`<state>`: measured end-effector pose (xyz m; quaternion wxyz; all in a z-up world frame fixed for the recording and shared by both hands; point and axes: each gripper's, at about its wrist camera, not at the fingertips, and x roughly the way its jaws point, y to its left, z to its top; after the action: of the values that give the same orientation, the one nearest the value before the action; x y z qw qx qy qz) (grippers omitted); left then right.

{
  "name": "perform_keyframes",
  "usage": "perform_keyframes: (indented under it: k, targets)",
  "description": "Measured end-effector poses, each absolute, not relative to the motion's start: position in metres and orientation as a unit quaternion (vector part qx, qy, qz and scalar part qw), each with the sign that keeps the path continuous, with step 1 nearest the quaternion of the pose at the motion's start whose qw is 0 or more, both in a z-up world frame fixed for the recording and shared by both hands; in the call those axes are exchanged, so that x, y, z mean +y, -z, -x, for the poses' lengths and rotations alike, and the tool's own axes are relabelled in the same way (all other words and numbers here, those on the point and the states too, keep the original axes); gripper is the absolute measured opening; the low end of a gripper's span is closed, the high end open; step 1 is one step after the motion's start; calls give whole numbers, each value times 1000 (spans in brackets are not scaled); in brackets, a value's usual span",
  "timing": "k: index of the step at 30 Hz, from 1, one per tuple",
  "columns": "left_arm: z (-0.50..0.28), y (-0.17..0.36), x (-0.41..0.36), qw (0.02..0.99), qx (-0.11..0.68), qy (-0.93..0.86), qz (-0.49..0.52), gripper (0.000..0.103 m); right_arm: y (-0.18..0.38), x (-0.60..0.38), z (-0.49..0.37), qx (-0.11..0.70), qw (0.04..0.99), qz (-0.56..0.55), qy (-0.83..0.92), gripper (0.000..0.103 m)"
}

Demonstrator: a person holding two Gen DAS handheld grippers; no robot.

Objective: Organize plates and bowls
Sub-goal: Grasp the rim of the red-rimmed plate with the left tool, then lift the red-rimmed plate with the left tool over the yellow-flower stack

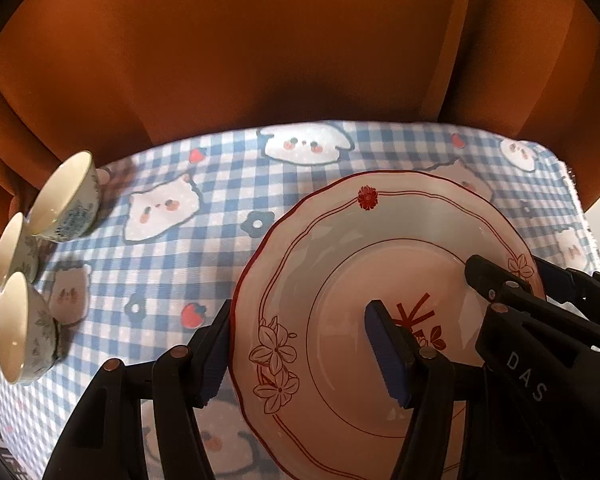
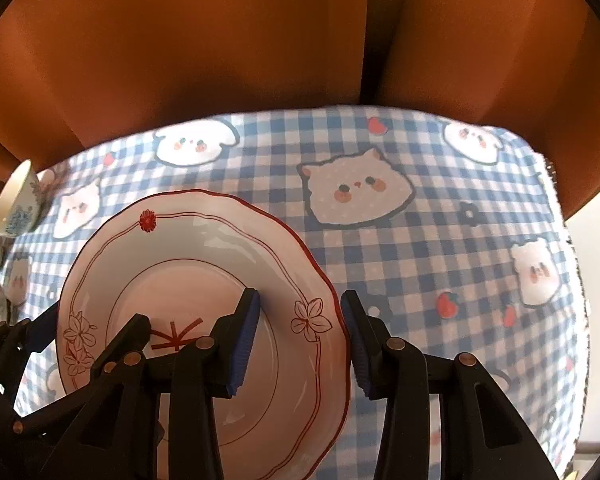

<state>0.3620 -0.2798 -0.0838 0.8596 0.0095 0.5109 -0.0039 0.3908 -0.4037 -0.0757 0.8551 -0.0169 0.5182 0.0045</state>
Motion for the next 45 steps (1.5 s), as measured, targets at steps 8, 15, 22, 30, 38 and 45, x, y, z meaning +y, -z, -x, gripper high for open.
perform_keyframes:
  k: [8,15,22,30,38,45]
  targets:
    - [-321,50,-275,872,489,18,-7,64,37,-398,-349,498,867,19,11,46]
    - [-276,32,-271,878,476,39,-11,64,12,-392,-300,486,873,17,31,46]
    - [-232,30,-271,878,473,71,-21,64,2,-392,-242,480,875,12,65,46]
    - [-197,48,-280,863,496,92,-30,64,17,-401,-198,500,862,5,88,46]
    - [-179,77,-289,843,530,89,-26,65,50,-413,-174,535,840,15,89,46]
    - [-176,92,-299,834,546,67,-30,65,68,-423,-175,551,831,17,74,46]
